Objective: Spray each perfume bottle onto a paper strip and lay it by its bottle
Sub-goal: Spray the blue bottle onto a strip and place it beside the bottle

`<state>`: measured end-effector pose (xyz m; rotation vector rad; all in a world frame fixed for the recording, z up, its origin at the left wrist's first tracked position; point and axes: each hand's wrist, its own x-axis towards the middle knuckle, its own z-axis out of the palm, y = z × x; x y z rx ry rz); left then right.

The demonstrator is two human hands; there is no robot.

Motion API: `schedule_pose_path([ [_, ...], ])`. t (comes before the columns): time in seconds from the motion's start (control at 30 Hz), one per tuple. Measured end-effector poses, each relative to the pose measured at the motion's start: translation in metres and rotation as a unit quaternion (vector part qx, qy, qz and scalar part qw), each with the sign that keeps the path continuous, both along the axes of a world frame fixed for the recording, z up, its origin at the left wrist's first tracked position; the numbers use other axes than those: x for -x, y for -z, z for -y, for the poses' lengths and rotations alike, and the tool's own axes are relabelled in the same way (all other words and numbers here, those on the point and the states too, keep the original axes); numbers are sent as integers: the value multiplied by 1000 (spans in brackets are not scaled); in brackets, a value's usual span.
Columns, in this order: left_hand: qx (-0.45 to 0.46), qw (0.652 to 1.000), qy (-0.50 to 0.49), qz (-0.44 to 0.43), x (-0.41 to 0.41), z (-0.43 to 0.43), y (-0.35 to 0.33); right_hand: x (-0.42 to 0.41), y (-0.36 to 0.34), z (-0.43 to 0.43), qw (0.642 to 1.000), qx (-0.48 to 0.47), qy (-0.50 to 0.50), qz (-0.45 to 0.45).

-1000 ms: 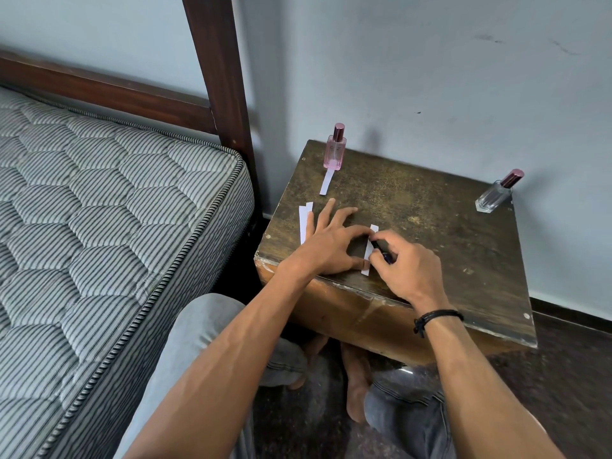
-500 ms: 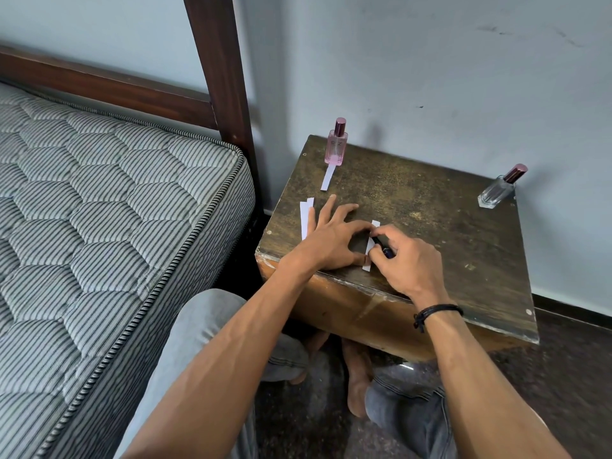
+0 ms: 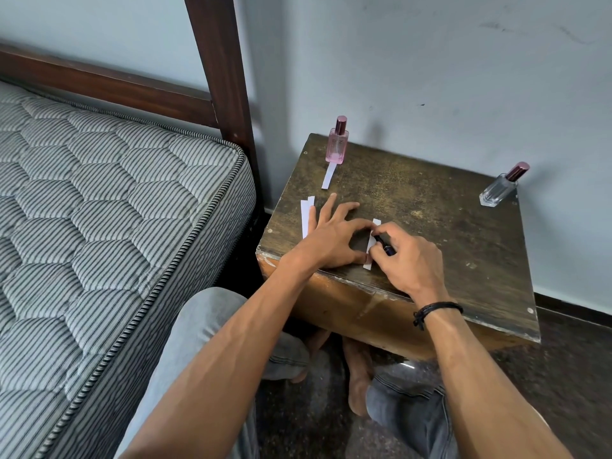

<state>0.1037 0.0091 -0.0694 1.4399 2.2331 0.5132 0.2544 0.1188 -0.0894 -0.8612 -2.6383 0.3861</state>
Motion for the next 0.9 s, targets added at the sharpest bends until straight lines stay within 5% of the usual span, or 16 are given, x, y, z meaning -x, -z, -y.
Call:
schedule_pose_path([
  [0.4,4,1000,-2,8,3,2,0,-1,-8,-5,992,102,25,-64],
  [0.9,-1,999,-5,31,8,4,-5,4,-3,-7,997,62,-16,-30],
])
